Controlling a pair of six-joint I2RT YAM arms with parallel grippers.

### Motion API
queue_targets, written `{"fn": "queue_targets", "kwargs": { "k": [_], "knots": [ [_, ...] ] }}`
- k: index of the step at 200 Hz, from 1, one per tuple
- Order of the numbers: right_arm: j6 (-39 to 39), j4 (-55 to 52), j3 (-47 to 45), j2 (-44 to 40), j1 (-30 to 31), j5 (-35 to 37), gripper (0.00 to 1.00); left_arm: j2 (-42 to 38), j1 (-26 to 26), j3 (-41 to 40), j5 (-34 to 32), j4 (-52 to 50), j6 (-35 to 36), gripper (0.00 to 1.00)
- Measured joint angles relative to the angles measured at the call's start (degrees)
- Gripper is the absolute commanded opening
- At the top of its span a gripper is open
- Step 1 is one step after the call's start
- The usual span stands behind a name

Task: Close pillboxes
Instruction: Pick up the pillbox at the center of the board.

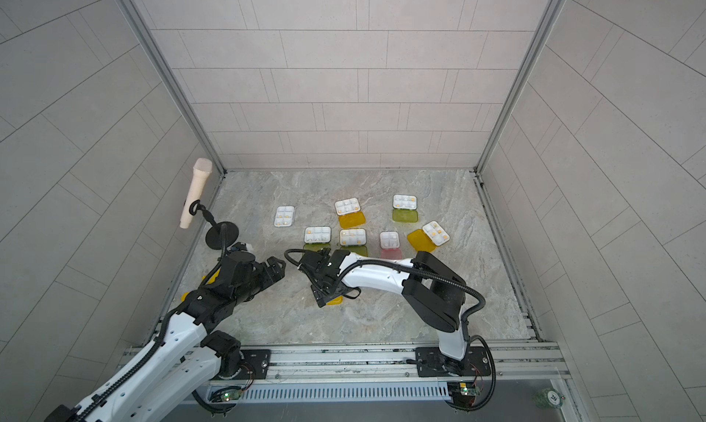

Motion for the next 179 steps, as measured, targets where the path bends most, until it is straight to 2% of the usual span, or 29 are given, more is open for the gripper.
{"fn": "queue_targets", "kwargs": {
  "k": [78, 179],
  "knots": [
    [4.2, 1.3, 1.8, 3.8, 0.5, -0.1, 1.00, -4.0, 0.6, 1.1, -1.0, -2.8, 0.6, 0.93],
    [6.2, 3.1, 1.1, 5.2, 0.5, -0.7, 0.91, -3.7, 0.8, 1.1, -0.9, -3.5, 0.6, 0.93]
  ]
}}
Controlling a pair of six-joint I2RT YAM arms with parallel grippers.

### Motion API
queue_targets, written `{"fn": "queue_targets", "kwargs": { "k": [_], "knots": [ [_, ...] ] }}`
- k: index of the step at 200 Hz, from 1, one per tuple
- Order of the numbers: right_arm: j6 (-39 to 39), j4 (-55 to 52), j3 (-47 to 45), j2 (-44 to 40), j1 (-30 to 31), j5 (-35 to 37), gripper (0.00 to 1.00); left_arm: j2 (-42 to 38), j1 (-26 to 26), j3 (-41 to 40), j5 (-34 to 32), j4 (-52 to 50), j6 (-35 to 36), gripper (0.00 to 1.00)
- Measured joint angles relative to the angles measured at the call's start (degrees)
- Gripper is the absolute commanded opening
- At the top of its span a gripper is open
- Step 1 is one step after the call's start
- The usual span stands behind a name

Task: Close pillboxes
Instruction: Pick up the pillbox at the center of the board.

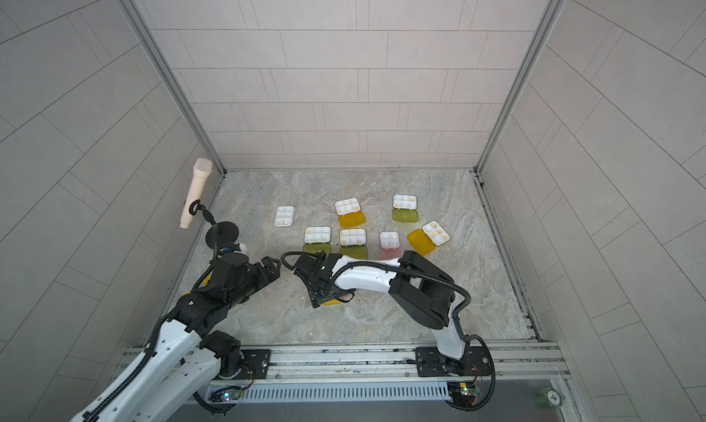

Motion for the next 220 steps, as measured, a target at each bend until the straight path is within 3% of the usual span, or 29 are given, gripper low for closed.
{"fn": "queue_targets", "kwargs": {
  "k": [79, 149, 220],
  "knots": [
    [0.8, 1.8, -0.8, 0.4, 0.0, 0.6, 0.80, 0.7, 0.0, 0.1, 0.1, 0.0, 0.0, 0.93],
    [0.3, 2.8, -3.6, -1.7, -0.5, 2.0, 0.80, 2.6, 0.0, 0.5, 0.4, 0.1, 0.1, 0.93],
    [-3.5, 1.0, -4.7, -6.4, -5.6, 2.8, 0.80, 4.9, 0.0, 1.3, 0.8, 1.1, 0.1, 0.93]
  ]
}}
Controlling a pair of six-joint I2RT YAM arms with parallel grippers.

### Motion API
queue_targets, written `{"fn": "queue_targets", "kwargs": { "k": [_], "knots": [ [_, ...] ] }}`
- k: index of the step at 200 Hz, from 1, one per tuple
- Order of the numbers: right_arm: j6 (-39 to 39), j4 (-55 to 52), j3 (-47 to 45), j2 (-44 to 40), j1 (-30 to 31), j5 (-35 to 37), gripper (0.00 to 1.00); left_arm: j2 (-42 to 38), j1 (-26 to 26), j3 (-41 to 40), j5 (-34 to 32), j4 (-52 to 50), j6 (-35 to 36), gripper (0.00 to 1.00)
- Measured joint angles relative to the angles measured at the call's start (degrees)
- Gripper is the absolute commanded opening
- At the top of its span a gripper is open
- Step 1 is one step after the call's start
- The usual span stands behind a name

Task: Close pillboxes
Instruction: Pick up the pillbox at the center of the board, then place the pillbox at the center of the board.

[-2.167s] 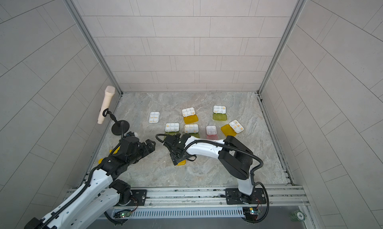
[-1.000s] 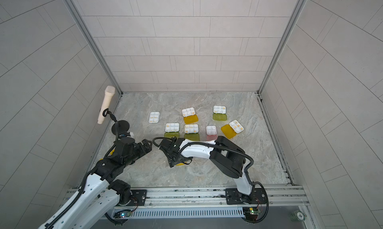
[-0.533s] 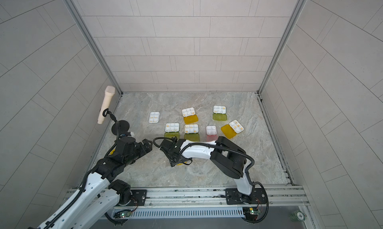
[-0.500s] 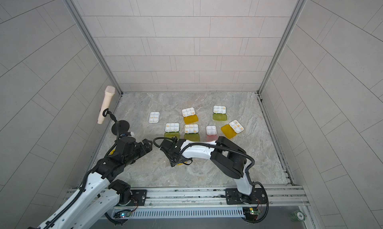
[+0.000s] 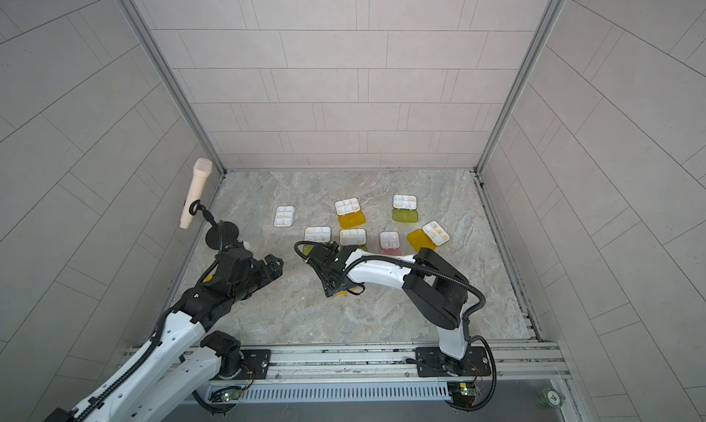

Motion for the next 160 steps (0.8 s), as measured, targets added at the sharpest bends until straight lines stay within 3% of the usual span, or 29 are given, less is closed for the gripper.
{"fn": "queue_targets", "kwargs": {
  "k": [89, 160],
  "knots": [
    [-10.1, -4.8, 4.0, -4.3, -16.1, 0.6, 0.79, 3.0, 0.0, 0.8, 0.9, 1.3, 0.2, 0.93],
    [-16.9, -5.2, 24.1, 3.1, -27.4, -1.8, 0.79, 8.9, 0.1, 4.5, 1.0, 2.4, 2.5, 0.93]
  ]
}}
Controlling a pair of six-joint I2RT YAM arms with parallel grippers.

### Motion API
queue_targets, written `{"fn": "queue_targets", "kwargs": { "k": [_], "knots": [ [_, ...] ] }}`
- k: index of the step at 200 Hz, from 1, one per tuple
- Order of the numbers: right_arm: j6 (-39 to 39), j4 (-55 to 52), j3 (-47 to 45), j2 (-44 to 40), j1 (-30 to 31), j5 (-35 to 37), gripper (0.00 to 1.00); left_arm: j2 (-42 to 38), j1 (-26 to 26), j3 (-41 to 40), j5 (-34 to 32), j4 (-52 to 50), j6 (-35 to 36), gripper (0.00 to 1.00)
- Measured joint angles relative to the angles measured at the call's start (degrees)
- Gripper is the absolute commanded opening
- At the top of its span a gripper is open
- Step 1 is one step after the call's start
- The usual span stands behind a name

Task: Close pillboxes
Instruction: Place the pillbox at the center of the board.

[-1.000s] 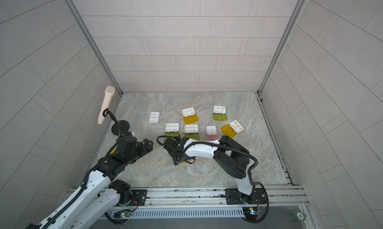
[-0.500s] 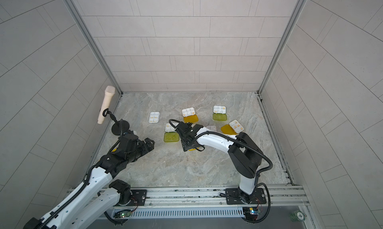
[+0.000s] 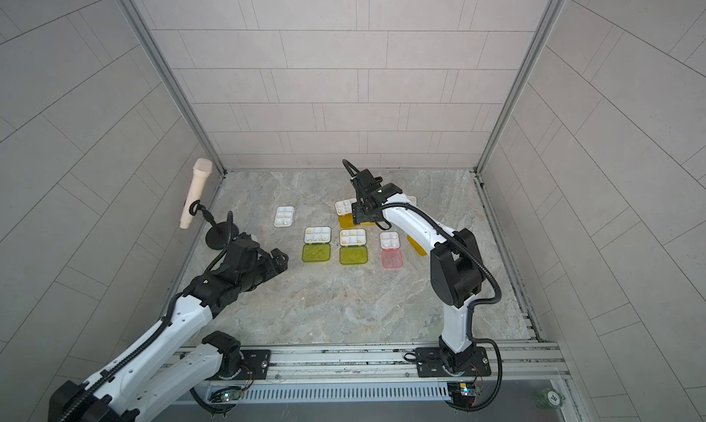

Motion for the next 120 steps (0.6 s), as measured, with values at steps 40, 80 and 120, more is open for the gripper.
{"fn": "queue_targets", "kwargs": {
  "k": [40, 80, 120],
  "knots": [
    [-3.1, -1.3, 8.2, 7.1, -3.7, -0.5, 0.79, 1.7, 0.2, 0.9, 0.4, 0.7, 0.5, 0.93],
    [-5.6, -2.3, 12.9, 12.3, -6.4, -0.9, 0.79, 2.2, 0.3, 0.9, 0.5, 0.7, 0.9, 0.93],
    [-6.5, -2.8, 16.6, 17.6, -7.9, -2.3, 0.79, 3.8, 0.5, 1.6, 0.5, 0.7, 1.1, 0.93]
  ]
}}
